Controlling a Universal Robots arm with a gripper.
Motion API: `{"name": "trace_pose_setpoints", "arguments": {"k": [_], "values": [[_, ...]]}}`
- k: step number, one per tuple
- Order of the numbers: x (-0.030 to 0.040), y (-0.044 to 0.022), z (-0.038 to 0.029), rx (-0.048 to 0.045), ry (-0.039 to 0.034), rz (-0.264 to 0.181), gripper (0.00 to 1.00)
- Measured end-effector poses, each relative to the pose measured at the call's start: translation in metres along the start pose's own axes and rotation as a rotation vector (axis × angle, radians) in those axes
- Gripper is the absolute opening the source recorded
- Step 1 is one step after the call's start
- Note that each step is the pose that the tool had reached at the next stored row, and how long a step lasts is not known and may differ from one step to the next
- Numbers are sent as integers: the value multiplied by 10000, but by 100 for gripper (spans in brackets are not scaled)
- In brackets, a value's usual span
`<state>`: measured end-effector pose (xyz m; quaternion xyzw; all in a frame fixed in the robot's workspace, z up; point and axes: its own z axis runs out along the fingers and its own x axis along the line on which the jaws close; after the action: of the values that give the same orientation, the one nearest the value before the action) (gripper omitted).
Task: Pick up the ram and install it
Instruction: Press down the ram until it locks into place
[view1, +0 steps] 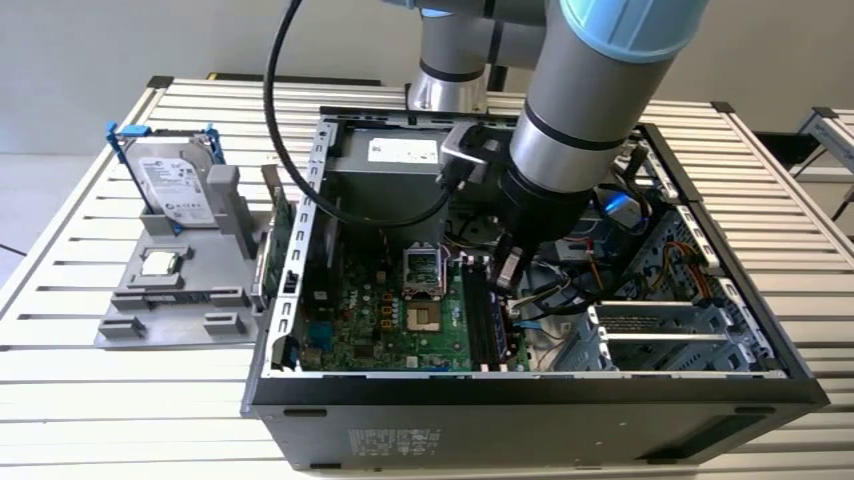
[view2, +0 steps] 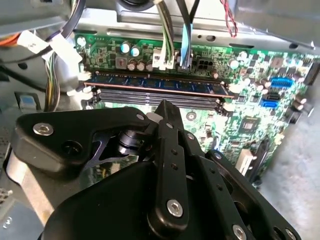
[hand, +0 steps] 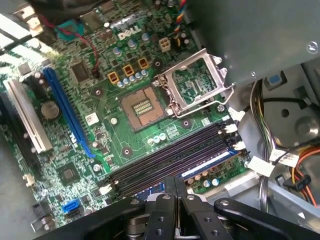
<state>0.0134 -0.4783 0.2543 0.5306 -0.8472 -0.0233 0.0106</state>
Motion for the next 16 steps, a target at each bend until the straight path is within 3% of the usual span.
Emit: {"name": "trace_pose_setpoints", "arguments": {"k": [16], "values": [[-7, -14, -1, -17, 121, -2426, 0]]}}
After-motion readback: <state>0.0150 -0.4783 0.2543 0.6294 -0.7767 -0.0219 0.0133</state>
